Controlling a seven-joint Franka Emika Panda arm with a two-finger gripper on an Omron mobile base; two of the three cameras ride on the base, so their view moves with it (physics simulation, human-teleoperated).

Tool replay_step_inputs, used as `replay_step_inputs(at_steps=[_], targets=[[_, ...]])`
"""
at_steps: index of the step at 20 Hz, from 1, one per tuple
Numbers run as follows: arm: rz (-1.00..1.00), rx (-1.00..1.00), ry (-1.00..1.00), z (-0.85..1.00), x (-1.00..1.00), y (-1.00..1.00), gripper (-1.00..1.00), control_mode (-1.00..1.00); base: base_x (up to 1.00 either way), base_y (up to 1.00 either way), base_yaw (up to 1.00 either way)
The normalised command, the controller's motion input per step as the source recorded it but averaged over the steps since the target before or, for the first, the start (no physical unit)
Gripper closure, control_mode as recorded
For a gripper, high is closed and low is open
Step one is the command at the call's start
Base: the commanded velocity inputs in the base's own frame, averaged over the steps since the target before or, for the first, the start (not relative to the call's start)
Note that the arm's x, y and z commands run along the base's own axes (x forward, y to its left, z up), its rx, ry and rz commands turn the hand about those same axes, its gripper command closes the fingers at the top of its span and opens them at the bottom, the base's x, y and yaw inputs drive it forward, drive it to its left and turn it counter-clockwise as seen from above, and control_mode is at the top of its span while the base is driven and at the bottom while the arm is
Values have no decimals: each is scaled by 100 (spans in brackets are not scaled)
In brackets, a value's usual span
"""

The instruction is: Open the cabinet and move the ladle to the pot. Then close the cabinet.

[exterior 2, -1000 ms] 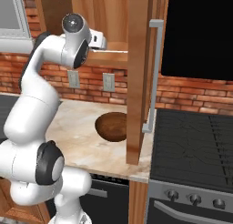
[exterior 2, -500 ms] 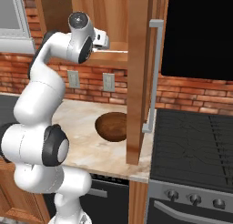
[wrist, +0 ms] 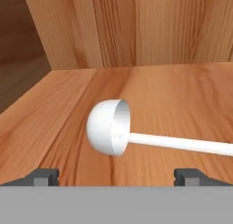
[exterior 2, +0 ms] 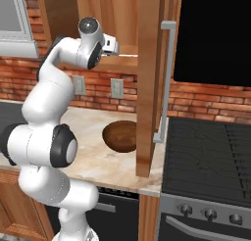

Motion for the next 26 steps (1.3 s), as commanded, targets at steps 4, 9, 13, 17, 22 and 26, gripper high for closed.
replay_step_inputs(at_steps=[4,9,13,17,22,26], targets=[[0,0,0,-11,39,10,-100,-100,0,0,0],[0,0,0,0,29,2,-100,-100,0,0,0],[0,0,0,0,29,0,-100,-100,0,0,0],[0,0,0,0,25,0,-100,-100,0,0,0],[0,0,1,-7,7,8,100,-100,0,0,0],[0,0,0,-3,0,3,100,-100,0,0,0]])
